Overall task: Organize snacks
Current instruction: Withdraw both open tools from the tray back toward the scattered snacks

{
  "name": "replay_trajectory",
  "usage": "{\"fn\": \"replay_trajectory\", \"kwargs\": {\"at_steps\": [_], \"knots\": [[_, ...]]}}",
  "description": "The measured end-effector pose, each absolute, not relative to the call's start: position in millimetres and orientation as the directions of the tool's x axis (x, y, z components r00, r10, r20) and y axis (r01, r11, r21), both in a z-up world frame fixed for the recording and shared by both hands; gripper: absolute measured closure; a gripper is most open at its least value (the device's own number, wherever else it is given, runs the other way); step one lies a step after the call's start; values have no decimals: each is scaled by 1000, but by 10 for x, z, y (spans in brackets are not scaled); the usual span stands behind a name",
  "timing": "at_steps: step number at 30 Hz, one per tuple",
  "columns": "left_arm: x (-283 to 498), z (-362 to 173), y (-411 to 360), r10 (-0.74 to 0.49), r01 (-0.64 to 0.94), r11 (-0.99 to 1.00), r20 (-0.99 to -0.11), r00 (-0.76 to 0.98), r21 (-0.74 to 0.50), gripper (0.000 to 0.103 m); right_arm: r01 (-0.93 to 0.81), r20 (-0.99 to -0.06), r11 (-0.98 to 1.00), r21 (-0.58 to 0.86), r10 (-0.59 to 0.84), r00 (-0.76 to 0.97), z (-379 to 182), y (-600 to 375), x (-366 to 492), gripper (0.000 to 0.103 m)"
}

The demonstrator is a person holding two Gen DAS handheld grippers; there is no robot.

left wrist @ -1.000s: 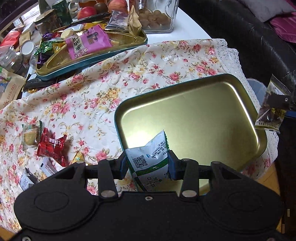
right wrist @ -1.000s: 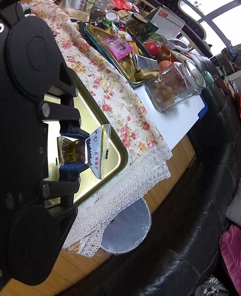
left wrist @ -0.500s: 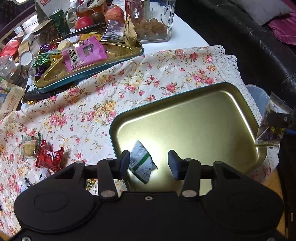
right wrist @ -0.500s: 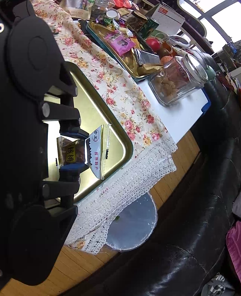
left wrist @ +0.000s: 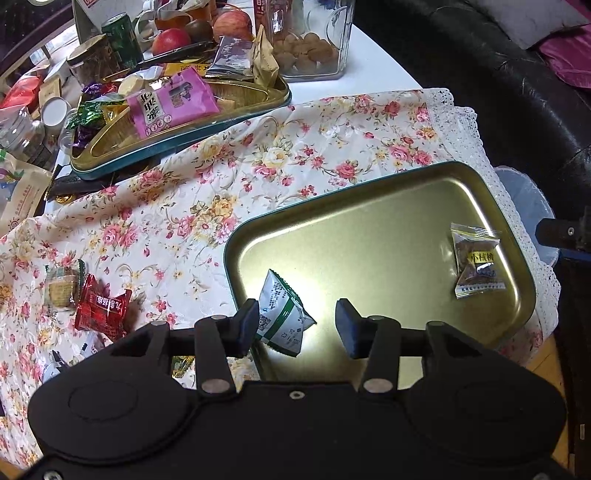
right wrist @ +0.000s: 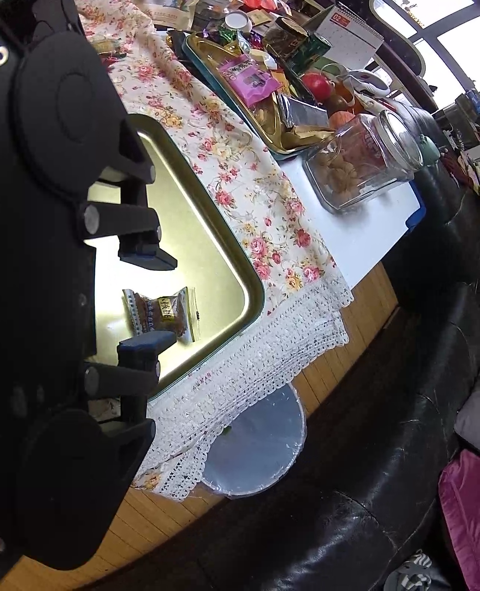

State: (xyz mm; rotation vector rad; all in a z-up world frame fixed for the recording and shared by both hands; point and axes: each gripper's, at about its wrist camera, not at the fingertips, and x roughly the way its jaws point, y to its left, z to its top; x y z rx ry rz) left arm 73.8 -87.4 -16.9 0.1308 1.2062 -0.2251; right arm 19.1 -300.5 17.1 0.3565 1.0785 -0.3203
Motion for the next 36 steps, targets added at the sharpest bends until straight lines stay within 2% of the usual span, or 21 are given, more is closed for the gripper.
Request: {"fn": "replay_trajectory", "kwargs": {"at_steps": [8,16,23,29,36], "knots": [[750,-189,-851,-87,230,973,-942,323,-11,49,413,-901,902,125,-71,428,163,-2969,218,59],[736,-144,-749,-75,212,977,-943,325,-5,49,394,-913,909,136,-38,405,129,-2847,281,59],[694,-37,-589,-30,193,980,-921,389,49,49,384,-911,910,153,-21,413,161,-2733,353,59],[692,-30,-399,-44,163,986,-930,365,17,49,370,-916,916,155,-7,401,129,-2581,445,59],[650,27,-170,-13,138,989,-921,388,44,49,321,-903,927,195,42,427,214,-2306,518,59]]}}
